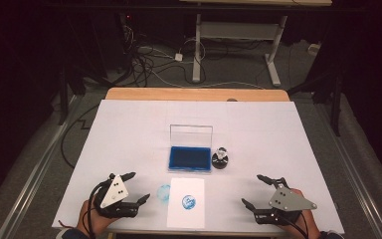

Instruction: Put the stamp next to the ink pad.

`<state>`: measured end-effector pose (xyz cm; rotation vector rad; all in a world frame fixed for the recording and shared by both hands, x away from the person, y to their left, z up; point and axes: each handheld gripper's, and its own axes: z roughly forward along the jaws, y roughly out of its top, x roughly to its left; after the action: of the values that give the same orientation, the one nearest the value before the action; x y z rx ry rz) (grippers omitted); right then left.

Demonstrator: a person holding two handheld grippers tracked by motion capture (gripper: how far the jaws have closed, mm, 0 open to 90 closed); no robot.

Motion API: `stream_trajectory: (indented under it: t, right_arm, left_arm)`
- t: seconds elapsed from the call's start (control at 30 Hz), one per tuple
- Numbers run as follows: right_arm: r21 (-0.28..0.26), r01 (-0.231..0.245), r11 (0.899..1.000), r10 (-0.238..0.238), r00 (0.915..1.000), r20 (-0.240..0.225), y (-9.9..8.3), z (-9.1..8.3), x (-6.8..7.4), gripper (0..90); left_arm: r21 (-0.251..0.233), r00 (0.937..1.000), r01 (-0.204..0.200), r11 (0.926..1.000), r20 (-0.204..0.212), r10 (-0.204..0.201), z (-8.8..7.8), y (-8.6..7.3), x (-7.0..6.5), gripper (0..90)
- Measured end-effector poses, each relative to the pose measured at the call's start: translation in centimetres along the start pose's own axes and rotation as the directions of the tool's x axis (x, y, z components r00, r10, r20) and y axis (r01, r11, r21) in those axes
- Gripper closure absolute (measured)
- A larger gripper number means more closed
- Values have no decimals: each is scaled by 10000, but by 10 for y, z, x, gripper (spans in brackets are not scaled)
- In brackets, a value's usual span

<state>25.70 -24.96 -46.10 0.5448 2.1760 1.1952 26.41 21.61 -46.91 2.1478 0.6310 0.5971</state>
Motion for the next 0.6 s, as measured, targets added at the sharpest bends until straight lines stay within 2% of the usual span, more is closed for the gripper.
stream_trajectory:
  t: [0.13, 0.6]
  right_arm:
    - [5, -7, 10000, 7, 10000, -12, 0, 0, 0, 175]
    - [56, 31, 10000, -31, 10000, 0, -1, 0, 0, 175]
  left_arm:
    - [-15, 9999, -105, 9999, -45, 105, 0, 1, 0, 194]
    - [36, 10000, 11, 10000, 84, -11, 4, 1, 0, 194]
